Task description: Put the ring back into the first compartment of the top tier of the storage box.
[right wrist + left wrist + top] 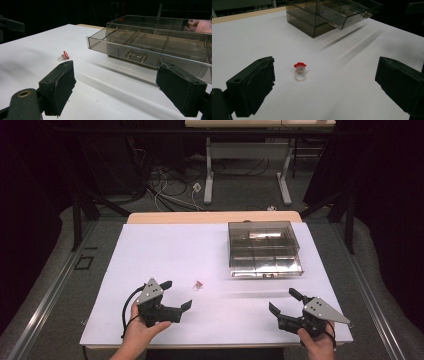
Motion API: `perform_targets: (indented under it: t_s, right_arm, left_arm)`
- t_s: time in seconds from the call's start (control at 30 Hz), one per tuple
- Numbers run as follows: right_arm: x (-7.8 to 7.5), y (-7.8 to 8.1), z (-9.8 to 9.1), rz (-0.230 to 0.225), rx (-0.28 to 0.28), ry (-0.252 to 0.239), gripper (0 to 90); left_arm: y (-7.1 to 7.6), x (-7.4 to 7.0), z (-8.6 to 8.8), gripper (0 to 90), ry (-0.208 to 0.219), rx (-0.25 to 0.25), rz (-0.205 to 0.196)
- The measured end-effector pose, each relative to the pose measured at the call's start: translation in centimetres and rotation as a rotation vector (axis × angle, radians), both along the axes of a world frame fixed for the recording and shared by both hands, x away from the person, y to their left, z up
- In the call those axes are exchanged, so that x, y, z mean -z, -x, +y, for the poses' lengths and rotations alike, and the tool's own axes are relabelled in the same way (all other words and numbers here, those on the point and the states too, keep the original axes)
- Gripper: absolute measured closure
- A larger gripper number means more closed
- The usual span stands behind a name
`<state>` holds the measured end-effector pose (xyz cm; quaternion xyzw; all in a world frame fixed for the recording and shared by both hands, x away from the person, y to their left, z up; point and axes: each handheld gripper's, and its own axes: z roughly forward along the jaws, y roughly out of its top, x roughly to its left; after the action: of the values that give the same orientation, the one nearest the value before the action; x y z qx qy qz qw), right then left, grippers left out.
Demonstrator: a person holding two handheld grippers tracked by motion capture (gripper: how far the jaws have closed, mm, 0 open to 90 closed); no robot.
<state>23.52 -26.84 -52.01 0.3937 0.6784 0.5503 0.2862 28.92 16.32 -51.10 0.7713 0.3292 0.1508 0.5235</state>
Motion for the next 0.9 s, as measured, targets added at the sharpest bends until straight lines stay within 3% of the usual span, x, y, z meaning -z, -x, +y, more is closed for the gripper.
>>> perform_targets:
  t_s: [0.1,0.43,0.9]
  right_arm:
    - [0.1,-0.1,-0.1,0.002,0.003,0.004,14.9]
    - [0.2,-0.2,-0.3,0.016,0.0,-0.003,14.9]
    - [0.4,-0.2,-0.4,0.042,-0.001,-0.023,14.9]
  left_arm:
    - [-0.5,-0.4,-0.4,2.9,-0.002,0.003,0.008]
    - [-2.2,-1.6,-2.0,10.1,-0.074,0.022,0.006]
    - [-4.5,-2.0,-3.1,15.4,-0.093,-0.012,0.057]
